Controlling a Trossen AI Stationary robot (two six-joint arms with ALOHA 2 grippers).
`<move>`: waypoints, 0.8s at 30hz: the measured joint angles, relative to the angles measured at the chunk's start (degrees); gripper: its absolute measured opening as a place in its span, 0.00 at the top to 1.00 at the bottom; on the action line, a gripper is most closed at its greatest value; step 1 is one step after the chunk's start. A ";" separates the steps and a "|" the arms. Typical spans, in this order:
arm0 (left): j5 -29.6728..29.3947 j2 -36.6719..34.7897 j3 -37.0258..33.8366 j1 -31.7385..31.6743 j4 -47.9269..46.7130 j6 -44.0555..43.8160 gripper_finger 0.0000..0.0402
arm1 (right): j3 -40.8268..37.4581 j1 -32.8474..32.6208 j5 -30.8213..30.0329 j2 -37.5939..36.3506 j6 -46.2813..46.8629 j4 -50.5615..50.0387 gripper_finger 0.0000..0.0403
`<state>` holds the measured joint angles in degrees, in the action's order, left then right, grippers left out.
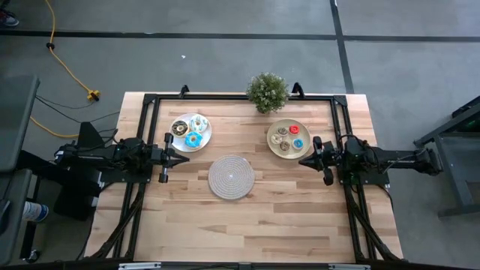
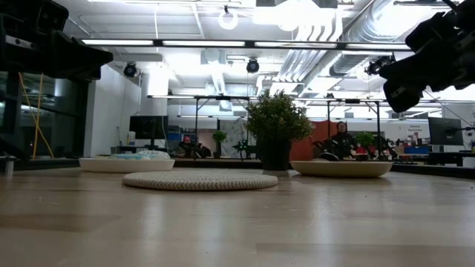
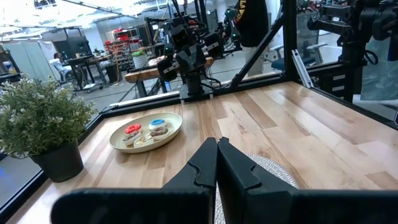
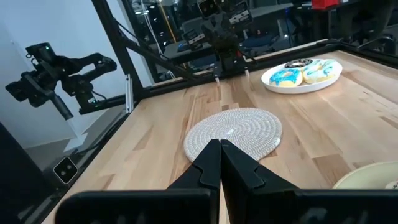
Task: Pick & Place donuts
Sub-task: Return to Home Position
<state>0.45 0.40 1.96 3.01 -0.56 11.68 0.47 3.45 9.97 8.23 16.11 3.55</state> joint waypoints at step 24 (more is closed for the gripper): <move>0.00 -0.01 0.00 0.00 0.00 0.00 1.00 | 0.00 0.00 -0.17 0.02 -0.05 0.49 1.00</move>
<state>0.45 0.39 1.96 3.01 -0.56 11.68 0.47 3.44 9.80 8.25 16.05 4.03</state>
